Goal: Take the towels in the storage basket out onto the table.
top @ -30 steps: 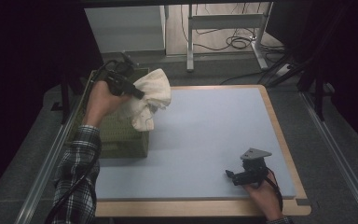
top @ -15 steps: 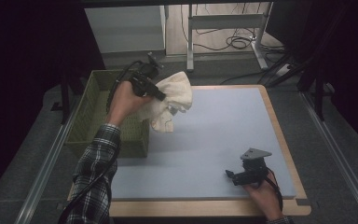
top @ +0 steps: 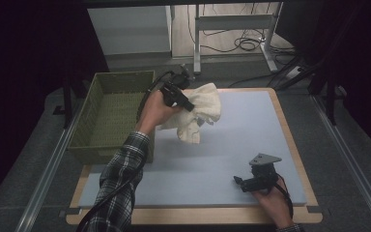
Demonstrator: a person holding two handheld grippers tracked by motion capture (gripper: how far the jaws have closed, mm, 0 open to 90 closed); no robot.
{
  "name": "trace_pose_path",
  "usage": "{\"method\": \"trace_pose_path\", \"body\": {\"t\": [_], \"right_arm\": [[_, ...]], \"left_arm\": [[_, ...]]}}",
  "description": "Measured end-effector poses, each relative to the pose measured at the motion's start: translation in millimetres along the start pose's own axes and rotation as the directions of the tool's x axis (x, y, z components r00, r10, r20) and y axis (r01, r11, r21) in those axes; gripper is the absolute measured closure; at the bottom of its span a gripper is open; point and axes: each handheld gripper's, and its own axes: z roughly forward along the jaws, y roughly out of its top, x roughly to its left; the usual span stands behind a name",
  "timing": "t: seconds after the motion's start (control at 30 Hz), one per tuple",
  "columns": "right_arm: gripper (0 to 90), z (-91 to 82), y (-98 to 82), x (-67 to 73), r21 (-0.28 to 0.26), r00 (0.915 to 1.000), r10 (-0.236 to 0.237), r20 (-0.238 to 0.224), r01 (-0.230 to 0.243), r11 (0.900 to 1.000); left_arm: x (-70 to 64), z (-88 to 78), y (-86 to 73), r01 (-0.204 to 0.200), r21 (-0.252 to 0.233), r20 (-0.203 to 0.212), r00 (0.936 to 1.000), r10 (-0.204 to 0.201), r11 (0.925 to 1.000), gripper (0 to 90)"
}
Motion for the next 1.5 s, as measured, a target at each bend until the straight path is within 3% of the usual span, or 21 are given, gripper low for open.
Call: {"method": "trace_pose_path", "body": {"t": [0.47,0.9,1.0,1.07,1.17,1.3,1.5], "right_arm": [[4.3,0.0,-0.1,0.0,0.000,1.0000,0.000,-0.001,0.000,1.000],[4.4,0.1,-0.1,-0.2,-0.001,1.0000,-0.001,0.000,0.001,1.000],[4.4,0.0,-0.1,-0.1,-0.001,1.0000,0.000,0.000,0.000,1.000],[4.4,0.1,-0.1,-0.2,-0.001,1.0000,-0.001,0.001,0.001,1.000],[4.4,0.0,-0.1,-0.2,-0.001,1.0000,-0.001,0.001,0.001,1.000],[4.4,0.0,-0.1,-0.2,-0.001,1.0000,-0.001,0.001,0.001,1.000],[4.4,0.0,-0.1,-0.1,0.000,1.0000,-0.001,-0.001,0.001,1.000]], "left_arm": [[-20.3,74.4,9.5,-0.026,0.039,0.051,0.9984,0.024,0.9989,82.2],[-26.0,142.7,-0.9,-0.056,0.059,0.075,0.9959,0.051,0.9967,78.2],[-26.3,156.5,-4.7,-0.062,0.059,0.076,0.9954,0.057,0.9963,72.5],[-26.2,163.6,-7.0,-0.063,0.050,0.073,0.9955,0.060,0.9967,61.6],[-25.9,165.8,-9.2,-0.072,0.027,0.066,0.9954,0.070,0.9970,36.7],[-25.3,151.0,-10.0,-0.074,-0.014,0.061,0.9954,0.075,0.9972,30.5],[-24.6,116.5,-18.7,-0.078,-0.036,0.043,0.9959,0.079,0.9963,33.1]]}}
